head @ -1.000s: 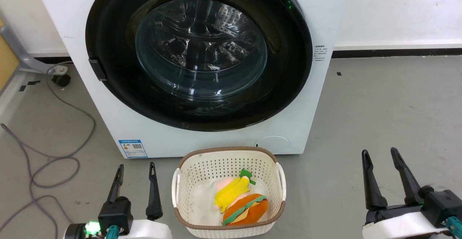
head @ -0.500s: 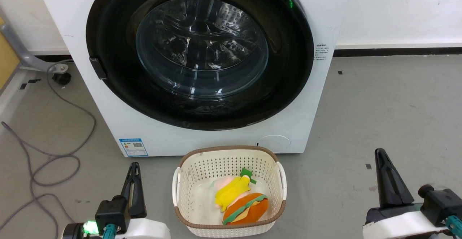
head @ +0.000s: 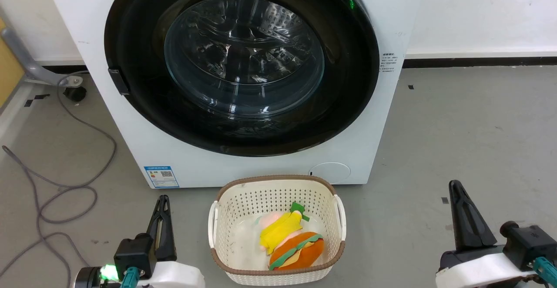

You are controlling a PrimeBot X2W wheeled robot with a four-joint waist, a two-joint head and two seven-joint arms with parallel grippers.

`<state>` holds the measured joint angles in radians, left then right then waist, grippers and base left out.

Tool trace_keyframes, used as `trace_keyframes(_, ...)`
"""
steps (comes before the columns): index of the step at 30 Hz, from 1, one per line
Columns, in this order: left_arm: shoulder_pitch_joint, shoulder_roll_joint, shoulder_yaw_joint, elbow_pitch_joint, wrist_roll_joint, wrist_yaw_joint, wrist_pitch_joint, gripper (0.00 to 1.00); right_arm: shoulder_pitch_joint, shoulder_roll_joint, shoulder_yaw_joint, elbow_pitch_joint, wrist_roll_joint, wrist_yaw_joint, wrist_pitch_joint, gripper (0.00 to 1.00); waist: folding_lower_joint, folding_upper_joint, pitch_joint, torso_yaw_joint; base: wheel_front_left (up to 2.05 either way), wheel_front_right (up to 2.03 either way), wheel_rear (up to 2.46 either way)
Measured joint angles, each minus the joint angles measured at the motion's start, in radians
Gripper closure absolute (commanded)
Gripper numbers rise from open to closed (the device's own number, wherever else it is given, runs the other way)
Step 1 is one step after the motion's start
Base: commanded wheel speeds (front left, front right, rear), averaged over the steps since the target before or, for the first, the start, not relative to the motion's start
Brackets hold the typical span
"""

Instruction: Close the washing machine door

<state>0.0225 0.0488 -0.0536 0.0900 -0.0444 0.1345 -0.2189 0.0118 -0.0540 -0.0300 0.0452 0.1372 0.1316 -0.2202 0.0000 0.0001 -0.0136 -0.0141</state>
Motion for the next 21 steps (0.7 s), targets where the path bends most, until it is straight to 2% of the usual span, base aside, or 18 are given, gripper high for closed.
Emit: trace_keyframes(21, -0.001, 0.0, 0.008, -0.017, 0.007, -0.025, 0.044, 1.0, 0.0, 0.0, 0.004, -0.008, -0.033, 0.0, 0.044, 1.0, 0.0, 0.0, 0.003, 0.003, 0.0, 0.0, 0.0)
